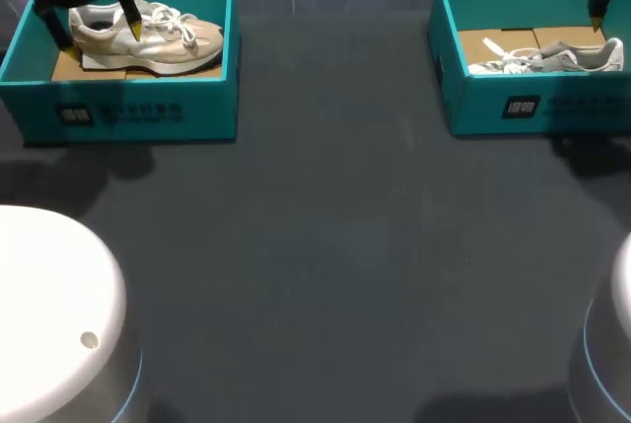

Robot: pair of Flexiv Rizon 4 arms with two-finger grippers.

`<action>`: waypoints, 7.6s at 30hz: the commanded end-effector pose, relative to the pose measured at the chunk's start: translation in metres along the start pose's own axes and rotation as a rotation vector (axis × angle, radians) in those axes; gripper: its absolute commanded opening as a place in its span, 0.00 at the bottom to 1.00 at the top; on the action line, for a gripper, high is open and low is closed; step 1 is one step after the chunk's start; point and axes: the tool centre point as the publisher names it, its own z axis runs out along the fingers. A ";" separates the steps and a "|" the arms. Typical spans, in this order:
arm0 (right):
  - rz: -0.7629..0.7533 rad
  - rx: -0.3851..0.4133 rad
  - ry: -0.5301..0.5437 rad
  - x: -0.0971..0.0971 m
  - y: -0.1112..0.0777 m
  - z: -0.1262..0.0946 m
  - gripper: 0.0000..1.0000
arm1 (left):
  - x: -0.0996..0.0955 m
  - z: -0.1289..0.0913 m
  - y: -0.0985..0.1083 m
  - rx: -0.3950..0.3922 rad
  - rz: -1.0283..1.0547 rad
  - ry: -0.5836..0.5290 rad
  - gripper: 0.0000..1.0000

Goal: Take the shoe out of the shoebox, open the shoe tongue, remove and reinsert the insole, then place the shoe into the shoebox

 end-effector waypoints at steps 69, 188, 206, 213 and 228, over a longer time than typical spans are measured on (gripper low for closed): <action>0.000 -0.002 -0.001 0.000 -0.001 0.000 1.00 | 0.012 0.022 0.237 -0.156 0.345 0.194 1.00; 0.000 -0.002 -0.001 0.000 -0.001 0.000 1.00 | 0.024 -0.128 0.135 -0.315 0.341 0.224 0.00; 0.000 -0.002 -0.001 0.000 -0.001 0.000 1.00 | 0.015 -0.121 -0.014 -0.322 0.389 0.274 0.00; 0.000 -0.002 -0.001 0.000 -0.001 0.000 1.00 | 0.006 -0.100 -0.080 -0.327 0.454 0.297 0.00; 0.000 -0.002 -0.001 0.000 -0.001 0.000 1.00 | -0.015 -0.069 -0.197 -0.320 0.590 0.365 0.00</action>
